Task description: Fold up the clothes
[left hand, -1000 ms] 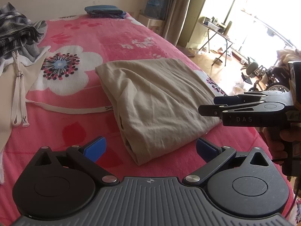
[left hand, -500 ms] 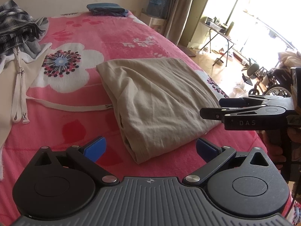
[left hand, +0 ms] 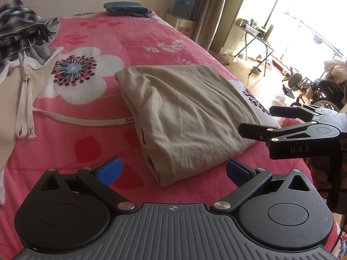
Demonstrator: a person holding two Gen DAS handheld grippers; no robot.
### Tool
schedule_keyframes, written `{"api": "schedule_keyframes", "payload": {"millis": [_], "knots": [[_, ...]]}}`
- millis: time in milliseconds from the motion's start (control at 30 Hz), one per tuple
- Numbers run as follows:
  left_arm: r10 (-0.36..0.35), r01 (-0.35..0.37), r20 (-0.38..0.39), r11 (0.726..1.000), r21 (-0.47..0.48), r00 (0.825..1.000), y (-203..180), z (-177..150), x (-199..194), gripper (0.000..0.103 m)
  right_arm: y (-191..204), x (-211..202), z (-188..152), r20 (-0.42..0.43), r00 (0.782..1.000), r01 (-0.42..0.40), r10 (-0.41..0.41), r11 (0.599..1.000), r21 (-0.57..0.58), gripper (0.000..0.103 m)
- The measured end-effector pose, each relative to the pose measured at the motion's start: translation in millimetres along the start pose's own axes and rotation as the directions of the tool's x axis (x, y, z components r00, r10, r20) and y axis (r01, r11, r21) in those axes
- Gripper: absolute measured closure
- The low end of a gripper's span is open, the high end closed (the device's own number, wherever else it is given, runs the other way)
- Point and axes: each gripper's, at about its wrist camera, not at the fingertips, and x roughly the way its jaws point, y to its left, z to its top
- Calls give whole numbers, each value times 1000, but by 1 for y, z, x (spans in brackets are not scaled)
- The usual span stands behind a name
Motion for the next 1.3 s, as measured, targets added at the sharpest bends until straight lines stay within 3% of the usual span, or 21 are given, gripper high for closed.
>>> {"api": "schedule_keyframes", "payload": {"millis": [567, 700, 800, 900, 1000, 1100, 1300], "knots": [[11, -11, 8, 1000, -14, 1000, 1, 0, 1, 0, 7, -22, 11, 142, 990, 26, -22, 999, -25, 0], [102, -102, 40, 995, 19, 994, -3, 3, 2, 0, 5, -22, 13, 154, 988, -8, 9, 1000, -9, 0], [128, -130, 55, 991, 25, 990, -4, 7, 5, 0, 3, -23, 15, 162, 986, -33, 32, 999, 2, 0], [162, -163, 35, 986, 29, 986, -8, 17, 14, 0, 1, -23, 16, 172, 984, -58, 55, 998, 13, 0], [252, -250, -16, 966, 67, 968, -15, 28, 28, 0, -1, -23, 18, 180, 981, -83, 78, 996, 24, 0], [319, -314, -50, 945, 89, 947, -20, 36, 42, 0, -6, -11, 16, 108, 993, -49, 44, 998, 45, 0], [344, -337, -64, 937, 96, 937, -26, 41, 60, 0, -23, 13, 14, 7, 1000, 2, -3, 993, 121, 5]]}}
